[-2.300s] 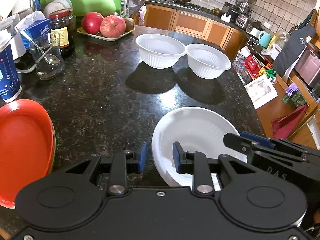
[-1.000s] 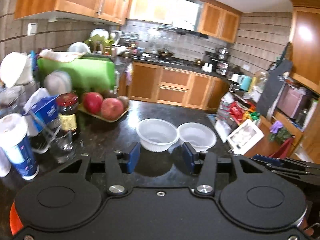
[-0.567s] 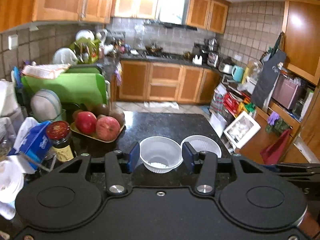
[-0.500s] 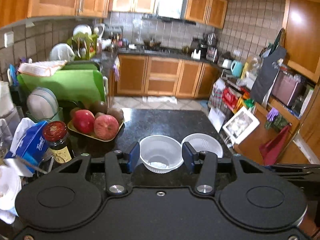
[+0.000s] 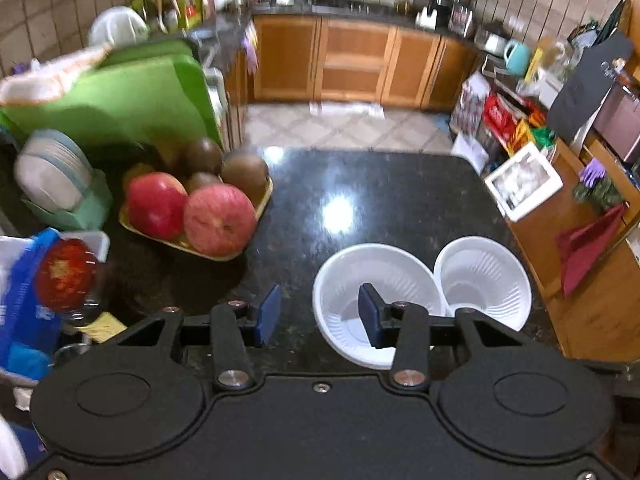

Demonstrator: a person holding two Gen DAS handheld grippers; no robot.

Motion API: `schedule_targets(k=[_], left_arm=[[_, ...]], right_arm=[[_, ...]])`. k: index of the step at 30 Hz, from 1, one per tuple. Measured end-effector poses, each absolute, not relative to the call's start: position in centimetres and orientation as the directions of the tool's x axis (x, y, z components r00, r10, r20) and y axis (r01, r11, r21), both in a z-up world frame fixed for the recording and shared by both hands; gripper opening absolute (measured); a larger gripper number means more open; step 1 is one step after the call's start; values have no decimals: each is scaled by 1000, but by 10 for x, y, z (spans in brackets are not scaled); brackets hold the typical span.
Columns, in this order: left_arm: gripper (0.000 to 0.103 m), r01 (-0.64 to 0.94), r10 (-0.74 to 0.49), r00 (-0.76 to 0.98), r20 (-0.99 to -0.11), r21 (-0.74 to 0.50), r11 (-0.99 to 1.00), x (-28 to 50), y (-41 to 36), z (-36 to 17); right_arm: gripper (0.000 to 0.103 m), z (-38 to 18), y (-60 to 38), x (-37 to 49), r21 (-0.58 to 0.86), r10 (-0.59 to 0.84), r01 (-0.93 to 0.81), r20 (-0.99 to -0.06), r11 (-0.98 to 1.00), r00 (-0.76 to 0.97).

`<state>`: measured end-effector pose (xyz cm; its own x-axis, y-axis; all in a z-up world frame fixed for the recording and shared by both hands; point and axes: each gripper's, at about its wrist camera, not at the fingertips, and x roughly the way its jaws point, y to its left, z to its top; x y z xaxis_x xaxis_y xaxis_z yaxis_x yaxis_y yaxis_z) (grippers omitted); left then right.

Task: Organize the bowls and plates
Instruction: 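Move the left gripper to the rim of the nested white bowls, then close the left gripper on the nested bowls' rim and lift them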

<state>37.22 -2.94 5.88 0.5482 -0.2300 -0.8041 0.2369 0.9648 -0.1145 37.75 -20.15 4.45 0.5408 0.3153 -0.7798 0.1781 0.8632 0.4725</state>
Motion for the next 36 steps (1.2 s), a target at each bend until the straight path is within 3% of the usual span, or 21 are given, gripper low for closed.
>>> schedule_targets(k=[19, 36], left_arm=[[50, 277, -221, 429, -876, -105, 955, 428, -45, 13], [47, 322, -250, 354, -901, -134, 937, 444, -60, -12]], right_arm=[[42, -1, -182, 432, 433, 315, 195, -840, 880, 441], [42, -15, -167, 448, 341, 234, 168, -859, 925, 455]])
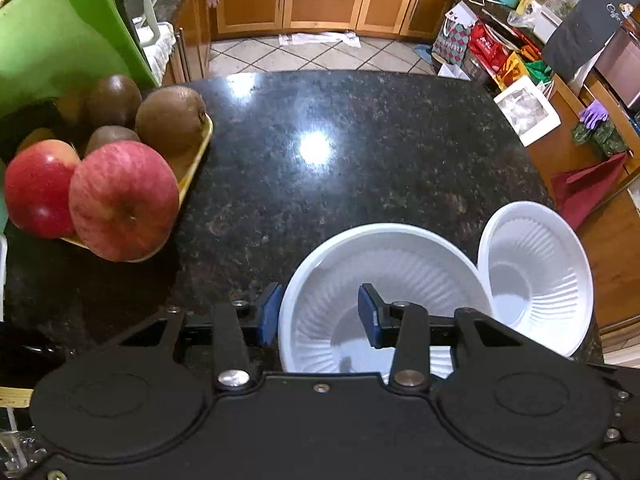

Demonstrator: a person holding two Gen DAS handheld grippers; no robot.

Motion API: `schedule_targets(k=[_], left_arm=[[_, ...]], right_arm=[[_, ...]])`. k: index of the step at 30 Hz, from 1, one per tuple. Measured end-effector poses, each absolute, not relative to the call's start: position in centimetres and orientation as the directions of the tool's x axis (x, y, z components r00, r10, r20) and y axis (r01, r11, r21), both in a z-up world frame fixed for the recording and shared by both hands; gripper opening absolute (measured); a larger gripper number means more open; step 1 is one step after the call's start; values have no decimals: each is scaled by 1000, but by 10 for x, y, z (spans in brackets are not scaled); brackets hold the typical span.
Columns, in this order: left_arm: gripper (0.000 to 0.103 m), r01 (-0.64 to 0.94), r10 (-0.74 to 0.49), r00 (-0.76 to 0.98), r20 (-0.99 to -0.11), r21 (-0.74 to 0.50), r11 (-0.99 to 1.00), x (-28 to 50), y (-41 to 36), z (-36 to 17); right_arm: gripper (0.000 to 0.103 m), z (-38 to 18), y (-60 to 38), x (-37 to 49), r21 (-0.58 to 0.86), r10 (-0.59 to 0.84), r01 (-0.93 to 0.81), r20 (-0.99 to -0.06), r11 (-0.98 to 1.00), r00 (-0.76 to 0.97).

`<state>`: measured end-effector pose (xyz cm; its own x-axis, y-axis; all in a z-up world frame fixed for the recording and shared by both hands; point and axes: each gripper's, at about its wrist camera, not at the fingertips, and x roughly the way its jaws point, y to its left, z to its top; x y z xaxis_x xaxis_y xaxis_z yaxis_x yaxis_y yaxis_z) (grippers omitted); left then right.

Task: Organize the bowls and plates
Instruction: 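Close the left gripper on the nested bowls' rim and lift them, then carry the nested bowls toward the last white bowl with the left gripper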

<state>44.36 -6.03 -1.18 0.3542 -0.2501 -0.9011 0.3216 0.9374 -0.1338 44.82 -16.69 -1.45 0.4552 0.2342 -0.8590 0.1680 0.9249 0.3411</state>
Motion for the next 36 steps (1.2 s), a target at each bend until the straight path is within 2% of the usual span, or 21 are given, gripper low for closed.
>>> schedule_targets(k=[9, 36], left_arm=[[42, 336, -212, 405, -890, -71, 939, 432, -62, -14], [42, 248, -146, 479, -866, -27, 968, 341, -18, 5]], right_arm=[[35, -22, -152, 450, 265, 193, 86, -856, 960, 479], [35, -7, -121, 403, 237, 264, -118, -846, 964, 463]])
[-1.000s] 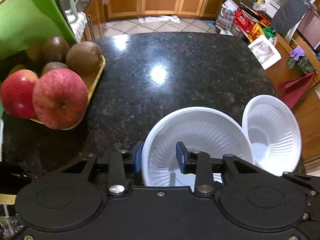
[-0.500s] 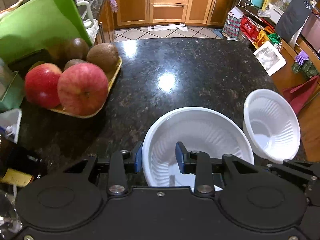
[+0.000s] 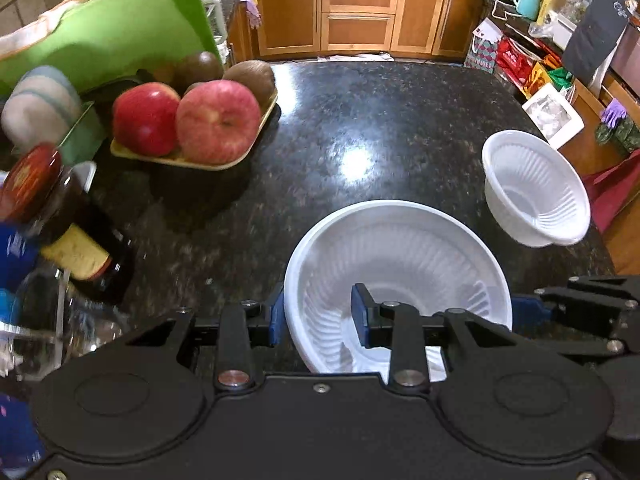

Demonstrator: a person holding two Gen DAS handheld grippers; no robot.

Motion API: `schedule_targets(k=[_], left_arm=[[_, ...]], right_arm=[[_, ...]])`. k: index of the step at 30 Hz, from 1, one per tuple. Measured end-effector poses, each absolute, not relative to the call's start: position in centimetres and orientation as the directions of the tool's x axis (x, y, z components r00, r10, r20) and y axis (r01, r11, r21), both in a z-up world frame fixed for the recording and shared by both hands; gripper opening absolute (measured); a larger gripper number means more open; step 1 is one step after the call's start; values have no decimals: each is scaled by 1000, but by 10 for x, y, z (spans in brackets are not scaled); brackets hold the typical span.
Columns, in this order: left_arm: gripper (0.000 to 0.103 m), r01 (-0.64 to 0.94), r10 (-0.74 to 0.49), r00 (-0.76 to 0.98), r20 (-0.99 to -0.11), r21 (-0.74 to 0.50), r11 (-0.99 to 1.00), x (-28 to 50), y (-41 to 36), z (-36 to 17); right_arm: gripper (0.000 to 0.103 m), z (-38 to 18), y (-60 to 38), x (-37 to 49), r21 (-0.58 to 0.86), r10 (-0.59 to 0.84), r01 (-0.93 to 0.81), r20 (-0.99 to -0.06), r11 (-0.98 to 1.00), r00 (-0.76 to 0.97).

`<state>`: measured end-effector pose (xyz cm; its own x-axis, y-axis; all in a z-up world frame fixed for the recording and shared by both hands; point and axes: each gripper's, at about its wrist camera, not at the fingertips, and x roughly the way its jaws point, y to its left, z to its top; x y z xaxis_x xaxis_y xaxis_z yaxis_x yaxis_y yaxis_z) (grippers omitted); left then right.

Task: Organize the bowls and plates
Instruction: 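Carry the nested bowls toward the last white bowl with the left gripper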

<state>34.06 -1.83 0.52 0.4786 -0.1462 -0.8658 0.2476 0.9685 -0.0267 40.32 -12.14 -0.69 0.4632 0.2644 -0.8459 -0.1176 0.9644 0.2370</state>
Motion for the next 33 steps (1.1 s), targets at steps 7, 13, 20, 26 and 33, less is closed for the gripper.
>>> schedule_targets(k=[7, 13, 20, 26, 33], left_arm=[[42, 218, -155, 493, -856, -51, 975, 320, -2, 11], [42, 208, -155, 498, -853, -57, 977, 304, 4, 16], [42, 199, -164, 544, -823, -64, 978, 281, 10, 37], [42, 226, -196, 578, -792, -76, 971, 251, 4, 59], [39, 295, -250, 617, -746, -75, 953, 207, -18, 67]], right_arm=[[35, -2, -115, 383, 253, 298, -159, -835, 954, 462], [35, 9, -108, 362, 220, 298, -211, -816, 952, 495], [35, 39, -110, 335, 207, 317, -252, -766, 945, 559], [35, 66, -128, 306, 223, 335, -254, -713, 941, 616], [35, 84, -159, 251, 197, 302, -229, -654, 953, 694]])
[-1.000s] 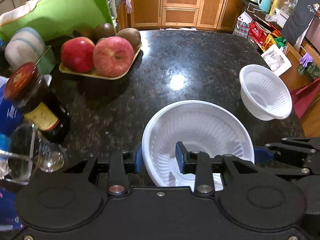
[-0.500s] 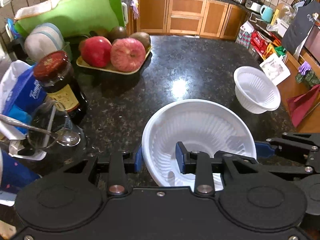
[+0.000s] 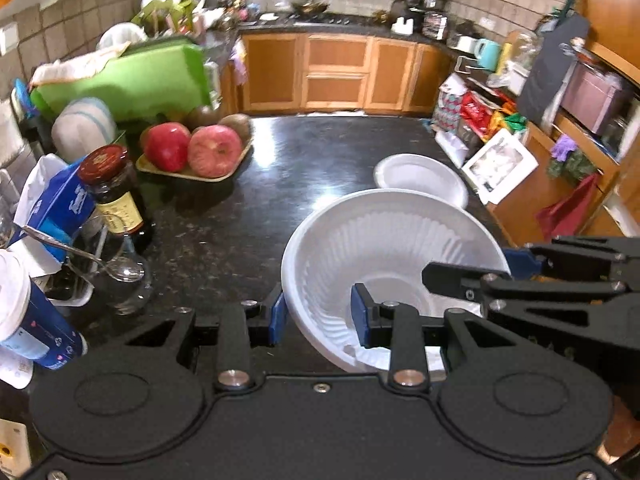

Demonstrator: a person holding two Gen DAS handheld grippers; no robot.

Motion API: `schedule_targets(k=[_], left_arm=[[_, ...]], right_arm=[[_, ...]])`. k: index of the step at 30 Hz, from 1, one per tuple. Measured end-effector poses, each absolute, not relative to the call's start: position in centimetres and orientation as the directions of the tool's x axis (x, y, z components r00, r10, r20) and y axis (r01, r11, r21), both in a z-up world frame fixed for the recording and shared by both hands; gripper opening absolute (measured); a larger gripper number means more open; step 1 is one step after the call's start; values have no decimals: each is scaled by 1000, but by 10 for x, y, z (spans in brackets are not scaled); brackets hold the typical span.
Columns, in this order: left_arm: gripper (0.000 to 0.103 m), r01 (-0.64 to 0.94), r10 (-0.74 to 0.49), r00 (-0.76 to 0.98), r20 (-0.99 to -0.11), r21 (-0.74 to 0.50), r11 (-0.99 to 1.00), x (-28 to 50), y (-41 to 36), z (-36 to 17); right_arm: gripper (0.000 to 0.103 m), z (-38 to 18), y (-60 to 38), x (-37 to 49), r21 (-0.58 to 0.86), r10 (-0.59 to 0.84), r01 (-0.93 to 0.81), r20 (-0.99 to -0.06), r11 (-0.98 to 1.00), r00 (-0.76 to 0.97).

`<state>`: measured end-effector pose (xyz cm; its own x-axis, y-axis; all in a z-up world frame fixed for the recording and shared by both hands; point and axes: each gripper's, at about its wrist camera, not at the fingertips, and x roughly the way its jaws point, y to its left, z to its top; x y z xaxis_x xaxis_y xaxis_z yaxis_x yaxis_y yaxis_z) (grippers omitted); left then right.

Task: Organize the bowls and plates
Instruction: 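Carry the nested bowls toward the last white bowl with the left gripper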

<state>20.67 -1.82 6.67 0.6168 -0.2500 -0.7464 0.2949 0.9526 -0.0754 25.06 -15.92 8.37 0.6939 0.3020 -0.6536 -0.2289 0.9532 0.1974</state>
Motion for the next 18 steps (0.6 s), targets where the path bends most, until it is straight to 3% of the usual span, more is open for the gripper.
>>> schedule_targets(k=[6, 18], left_arm=[[30, 333, -295, 631, -717, -93, 938, 176, -36, 60], [28, 348, -289, 682, -672, -50, 936, 139, -58, 36]], right_arm=[[35, 81, -185, 198, 160, 242, -181, -611, 970, 754], [35, 43, -201, 146, 151, 229, -172, -595, 973, 770]])
